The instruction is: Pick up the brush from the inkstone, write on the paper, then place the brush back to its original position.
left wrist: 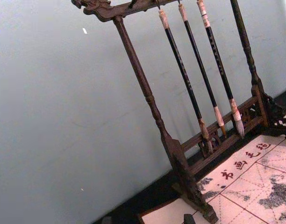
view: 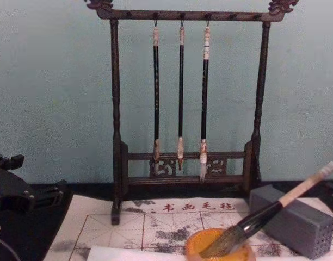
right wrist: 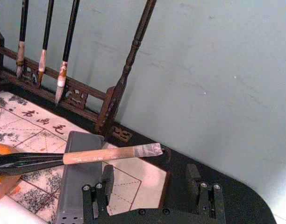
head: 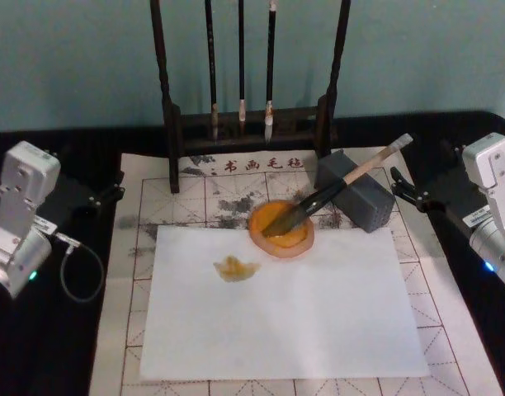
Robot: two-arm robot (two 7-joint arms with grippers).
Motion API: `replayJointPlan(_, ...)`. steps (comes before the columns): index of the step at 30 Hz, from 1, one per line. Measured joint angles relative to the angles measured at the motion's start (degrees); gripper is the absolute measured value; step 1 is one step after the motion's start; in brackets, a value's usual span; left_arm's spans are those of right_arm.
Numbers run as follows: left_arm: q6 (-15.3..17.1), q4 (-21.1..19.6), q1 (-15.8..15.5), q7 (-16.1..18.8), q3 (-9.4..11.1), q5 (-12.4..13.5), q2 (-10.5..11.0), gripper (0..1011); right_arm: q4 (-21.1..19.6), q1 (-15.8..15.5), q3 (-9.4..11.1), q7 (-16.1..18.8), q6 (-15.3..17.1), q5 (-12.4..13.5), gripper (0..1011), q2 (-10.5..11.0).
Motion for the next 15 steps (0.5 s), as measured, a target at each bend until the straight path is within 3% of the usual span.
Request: replayJointPlan(15,0.0,0.0,0.0,0.0,0.0,0.0,0.0,1001,0.0,0.0,0.0,0.0,0.0,0.0,1000,0.0)
